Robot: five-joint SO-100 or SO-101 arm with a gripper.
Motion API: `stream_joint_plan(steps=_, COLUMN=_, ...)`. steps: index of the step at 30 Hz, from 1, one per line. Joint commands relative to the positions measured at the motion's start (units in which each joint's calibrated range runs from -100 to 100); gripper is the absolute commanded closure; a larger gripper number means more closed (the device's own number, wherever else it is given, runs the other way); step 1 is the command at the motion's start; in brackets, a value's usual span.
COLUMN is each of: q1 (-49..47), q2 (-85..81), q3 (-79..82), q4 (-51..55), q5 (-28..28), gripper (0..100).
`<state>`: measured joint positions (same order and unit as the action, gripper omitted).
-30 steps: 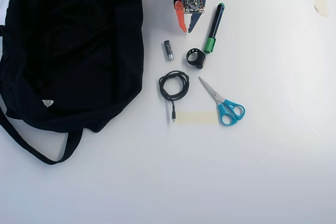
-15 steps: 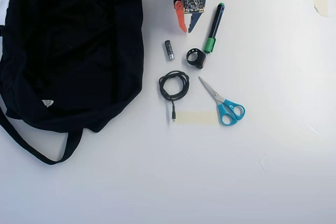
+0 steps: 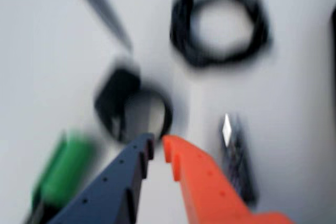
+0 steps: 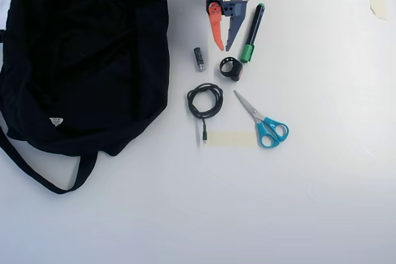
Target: Put the cable into the black bag
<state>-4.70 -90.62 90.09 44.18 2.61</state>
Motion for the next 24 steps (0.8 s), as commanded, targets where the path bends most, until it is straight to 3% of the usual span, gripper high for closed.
stream_joint_plan(steps=1, q1=-0.7, q2=6.6, q3=-5.1, q4=-16.4, q5=-0.1, gripper=98)
stream_joint_plan(steps=8, q1=-1.4, q2=23.4, q3=-11.4, q4=-38.4, q5=-5.7, gripper=98)
stream_joint_plan(steps=13, q1=-1.2, q2=38.5, q3=-22.1, q4=-46.9, q5=-5.9, gripper=98)
stream_joint_plan(steps=19, q1=-1.6, q2=57.2, q3=-40.5, q4=-48.0, q5=-0.3, gripper=97)
stream_joint_plan(steps=24, q1=-1.7, q2=70.7, q3=-56.8, q4=-47.4, q5=0.0, gripper=97)
